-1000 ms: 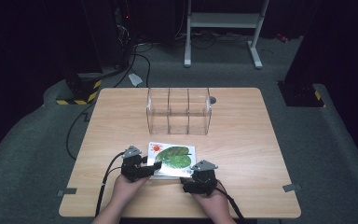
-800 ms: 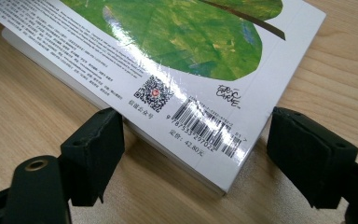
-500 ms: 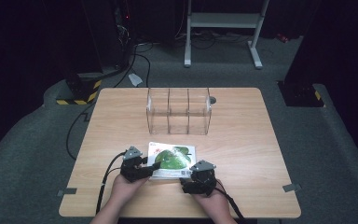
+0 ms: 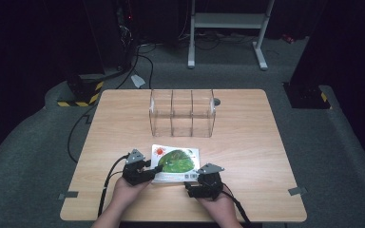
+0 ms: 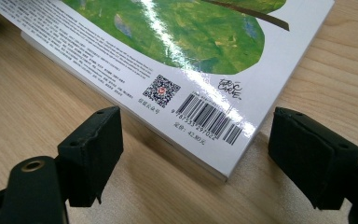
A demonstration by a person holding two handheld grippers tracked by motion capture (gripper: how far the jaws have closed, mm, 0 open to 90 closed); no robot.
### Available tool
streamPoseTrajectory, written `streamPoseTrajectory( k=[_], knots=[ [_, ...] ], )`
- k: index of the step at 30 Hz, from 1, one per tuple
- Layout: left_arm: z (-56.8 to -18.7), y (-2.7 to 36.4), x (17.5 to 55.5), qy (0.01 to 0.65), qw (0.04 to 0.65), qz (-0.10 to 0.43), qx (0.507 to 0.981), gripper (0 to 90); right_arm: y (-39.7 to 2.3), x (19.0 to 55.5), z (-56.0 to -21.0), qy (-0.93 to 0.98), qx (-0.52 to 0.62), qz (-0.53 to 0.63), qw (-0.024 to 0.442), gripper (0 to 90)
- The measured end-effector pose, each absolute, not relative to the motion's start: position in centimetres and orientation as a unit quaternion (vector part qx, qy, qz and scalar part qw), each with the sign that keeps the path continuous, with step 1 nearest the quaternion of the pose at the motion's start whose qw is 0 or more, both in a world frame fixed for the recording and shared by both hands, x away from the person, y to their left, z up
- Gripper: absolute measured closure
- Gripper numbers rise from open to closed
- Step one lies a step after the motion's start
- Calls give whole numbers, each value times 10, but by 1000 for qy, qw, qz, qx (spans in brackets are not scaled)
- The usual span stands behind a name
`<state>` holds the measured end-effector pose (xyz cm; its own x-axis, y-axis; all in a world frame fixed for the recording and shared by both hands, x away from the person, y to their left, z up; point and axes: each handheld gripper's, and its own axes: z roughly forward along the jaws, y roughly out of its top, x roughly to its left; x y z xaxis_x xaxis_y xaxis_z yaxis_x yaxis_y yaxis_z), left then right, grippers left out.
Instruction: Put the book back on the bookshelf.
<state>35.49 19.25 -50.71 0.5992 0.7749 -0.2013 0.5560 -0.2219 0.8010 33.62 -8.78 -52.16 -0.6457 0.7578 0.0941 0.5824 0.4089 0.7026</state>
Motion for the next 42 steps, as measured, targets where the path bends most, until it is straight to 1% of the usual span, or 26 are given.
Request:
streamPoseTrajectory(
  k=[4,8,12,21,24,27,34,40,42],
  knots=[
    [-507,191,353,421,447,136,777,551,-89,335,-521,832,399,366,125,185],
    [-506,188,350,406,440,160,785,551,-93,335,-515,827,394,379,130,191],
    [-506,188,347,395,448,171,783,567,-99,337,-509,813,409,392,134,195],
    [-500,187,335,348,466,217,784,597,-104,344,-509,801,421,404,136,202],
    [-500,186,333,343,468,224,783,602,-104,347,-510,797,424,410,133,205],
    [-500,185,332,338,468,230,783,606,-102,353,-510,792,432,416,118,202],
    [-499,185,327,323,473,245,782,613,-94,370,-512,796,436,407,104,152],
    [-499,184,323,310,476,255,782,620,-91,383,-516,793,444,407,91,138],
    [-500,185,323,310,478,253,782,621,-92,386,-517,788,455,408,75,135]
  ],
)
